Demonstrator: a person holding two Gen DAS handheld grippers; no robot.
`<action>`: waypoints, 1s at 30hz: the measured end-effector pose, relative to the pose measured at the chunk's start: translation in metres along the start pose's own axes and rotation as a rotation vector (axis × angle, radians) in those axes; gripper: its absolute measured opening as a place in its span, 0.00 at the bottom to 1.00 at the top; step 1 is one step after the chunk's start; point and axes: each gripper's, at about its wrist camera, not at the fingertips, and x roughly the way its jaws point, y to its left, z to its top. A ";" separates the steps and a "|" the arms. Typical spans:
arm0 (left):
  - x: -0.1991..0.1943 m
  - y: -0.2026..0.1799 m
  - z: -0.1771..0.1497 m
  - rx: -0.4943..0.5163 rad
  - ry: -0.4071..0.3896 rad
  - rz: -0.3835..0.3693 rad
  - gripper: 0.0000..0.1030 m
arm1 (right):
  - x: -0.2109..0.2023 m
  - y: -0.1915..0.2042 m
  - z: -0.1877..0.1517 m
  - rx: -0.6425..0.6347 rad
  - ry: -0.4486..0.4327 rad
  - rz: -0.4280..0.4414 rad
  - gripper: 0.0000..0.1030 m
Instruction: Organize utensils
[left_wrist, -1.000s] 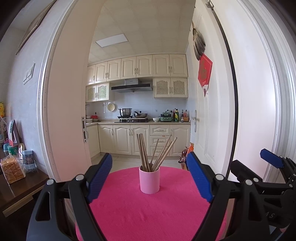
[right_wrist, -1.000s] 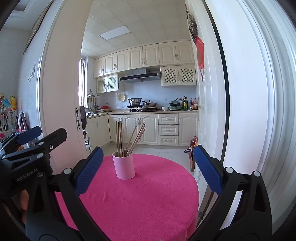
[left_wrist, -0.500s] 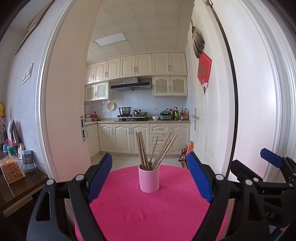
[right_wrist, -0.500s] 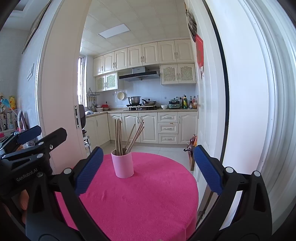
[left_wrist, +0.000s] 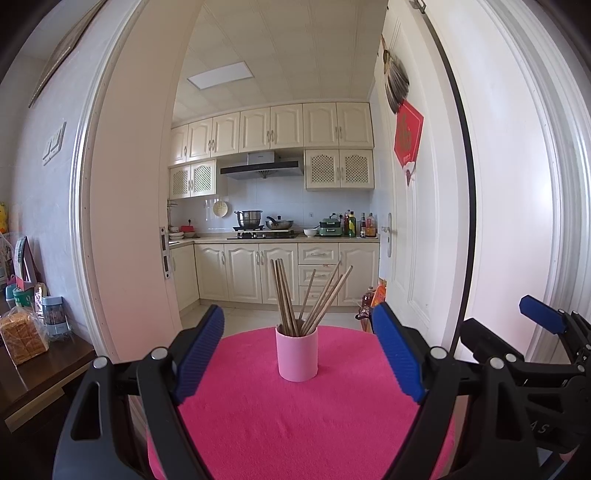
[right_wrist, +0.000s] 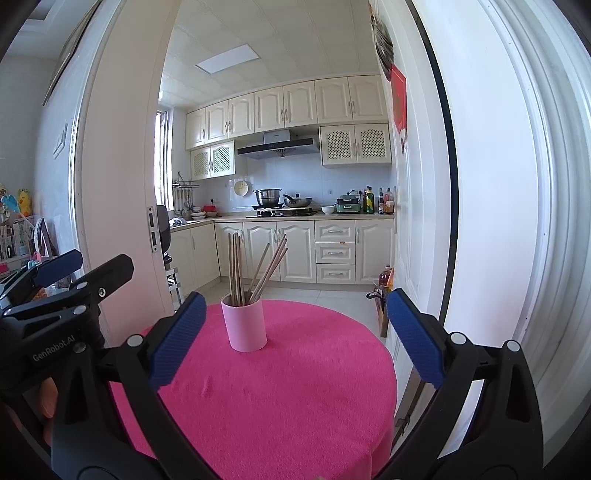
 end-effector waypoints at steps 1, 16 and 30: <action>0.000 0.000 0.000 0.001 0.000 0.000 0.79 | 0.001 0.000 0.000 0.001 0.002 0.000 0.94; 0.003 0.000 -0.007 0.000 0.010 -0.003 0.79 | 0.007 -0.004 -0.001 0.004 0.021 0.002 0.94; 0.012 0.000 -0.011 0.003 0.023 -0.003 0.79 | 0.016 -0.004 -0.001 0.010 0.038 0.003 0.94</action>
